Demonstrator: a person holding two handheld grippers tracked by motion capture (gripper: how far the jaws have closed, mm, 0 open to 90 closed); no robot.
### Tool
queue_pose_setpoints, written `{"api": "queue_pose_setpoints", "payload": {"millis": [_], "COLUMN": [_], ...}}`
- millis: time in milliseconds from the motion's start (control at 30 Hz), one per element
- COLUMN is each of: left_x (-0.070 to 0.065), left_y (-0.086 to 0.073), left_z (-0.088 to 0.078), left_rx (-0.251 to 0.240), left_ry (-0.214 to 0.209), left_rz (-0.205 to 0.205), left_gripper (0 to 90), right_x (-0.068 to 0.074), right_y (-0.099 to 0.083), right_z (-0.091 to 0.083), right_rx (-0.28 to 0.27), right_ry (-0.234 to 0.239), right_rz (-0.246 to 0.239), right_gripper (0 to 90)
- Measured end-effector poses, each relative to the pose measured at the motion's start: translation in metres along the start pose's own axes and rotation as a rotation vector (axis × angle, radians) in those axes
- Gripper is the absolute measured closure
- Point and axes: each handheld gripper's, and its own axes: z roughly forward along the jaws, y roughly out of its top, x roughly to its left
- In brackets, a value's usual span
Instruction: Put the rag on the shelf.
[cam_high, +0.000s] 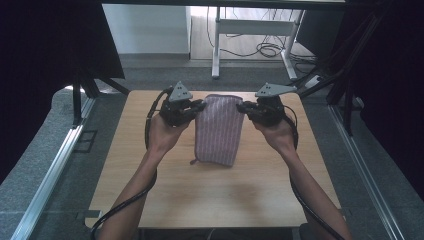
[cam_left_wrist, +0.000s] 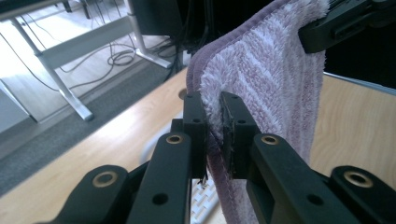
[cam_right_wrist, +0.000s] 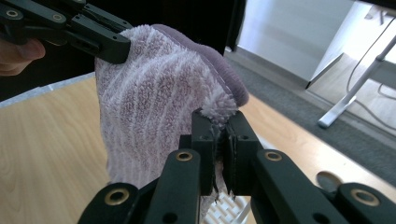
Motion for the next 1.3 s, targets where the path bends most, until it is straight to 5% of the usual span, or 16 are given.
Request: {"api": "queue_pose_setpoints", "payload": {"millis": [700,1300], "left_x": [0.033,0.068], "left_y": [0.061,0.087], "left_z": [-0.004,0.02], "left_rx": [-0.042,0.013], "left_ry": [0.035,0.067], "left_rz": [-0.013,-0.088], "left_gripper": [81.3,80.9], "right_x": [-0.026,-0.053], "right_y": [0.065,0.098], "right_z": [-0.001,0.021], "right_rx": [-0.056,-0.025], "right_ry": [-0.089,-0.155], "right_rz": [-0.021,-0.012], "right_gripper": [84.3,83.8]}}
